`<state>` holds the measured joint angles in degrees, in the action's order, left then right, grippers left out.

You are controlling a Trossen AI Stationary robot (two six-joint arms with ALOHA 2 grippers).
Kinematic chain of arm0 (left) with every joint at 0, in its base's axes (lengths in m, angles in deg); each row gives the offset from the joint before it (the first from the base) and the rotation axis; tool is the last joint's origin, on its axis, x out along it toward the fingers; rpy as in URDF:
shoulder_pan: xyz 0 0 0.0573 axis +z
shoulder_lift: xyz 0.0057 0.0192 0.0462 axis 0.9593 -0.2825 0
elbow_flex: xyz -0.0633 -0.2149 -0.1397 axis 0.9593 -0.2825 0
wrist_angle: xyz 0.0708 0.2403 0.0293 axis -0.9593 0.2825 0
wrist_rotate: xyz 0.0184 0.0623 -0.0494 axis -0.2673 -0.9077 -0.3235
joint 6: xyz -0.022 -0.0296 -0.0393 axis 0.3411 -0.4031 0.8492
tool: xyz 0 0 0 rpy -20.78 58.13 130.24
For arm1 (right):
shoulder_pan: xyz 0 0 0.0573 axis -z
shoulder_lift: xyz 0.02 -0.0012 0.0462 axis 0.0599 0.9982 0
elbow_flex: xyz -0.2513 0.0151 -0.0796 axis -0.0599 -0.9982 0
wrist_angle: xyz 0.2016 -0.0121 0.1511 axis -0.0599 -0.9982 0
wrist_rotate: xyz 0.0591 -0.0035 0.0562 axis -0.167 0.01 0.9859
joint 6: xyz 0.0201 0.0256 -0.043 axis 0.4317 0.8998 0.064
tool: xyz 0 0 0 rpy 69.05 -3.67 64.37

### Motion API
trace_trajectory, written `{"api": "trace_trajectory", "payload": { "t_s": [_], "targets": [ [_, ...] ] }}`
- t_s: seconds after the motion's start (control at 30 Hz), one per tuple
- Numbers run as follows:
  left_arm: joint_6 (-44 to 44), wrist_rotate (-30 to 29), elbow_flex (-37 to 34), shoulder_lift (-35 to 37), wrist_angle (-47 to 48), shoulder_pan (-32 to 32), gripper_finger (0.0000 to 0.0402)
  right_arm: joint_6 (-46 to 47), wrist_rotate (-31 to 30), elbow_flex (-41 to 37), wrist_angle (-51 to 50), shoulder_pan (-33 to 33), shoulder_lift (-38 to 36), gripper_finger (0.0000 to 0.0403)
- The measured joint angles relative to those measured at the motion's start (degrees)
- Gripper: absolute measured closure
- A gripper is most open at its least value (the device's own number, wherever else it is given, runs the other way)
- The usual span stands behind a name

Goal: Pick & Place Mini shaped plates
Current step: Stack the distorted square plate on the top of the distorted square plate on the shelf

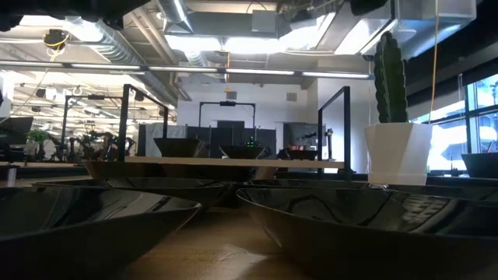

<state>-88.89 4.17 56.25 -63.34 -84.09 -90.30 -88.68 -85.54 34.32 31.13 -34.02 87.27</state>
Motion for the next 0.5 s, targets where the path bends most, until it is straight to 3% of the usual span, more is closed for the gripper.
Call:
{"api": "trace_trajectory", "payload": {
  "t_s": [0.5],
  "targets": [
    [-3.2, -1.3, 0.0, -2.7, -5.9, 0.0, 0.0398, 1.1, 0.0, 0.0, -1.6, 0.2, 1.6, 0.0396]
  ]
}}
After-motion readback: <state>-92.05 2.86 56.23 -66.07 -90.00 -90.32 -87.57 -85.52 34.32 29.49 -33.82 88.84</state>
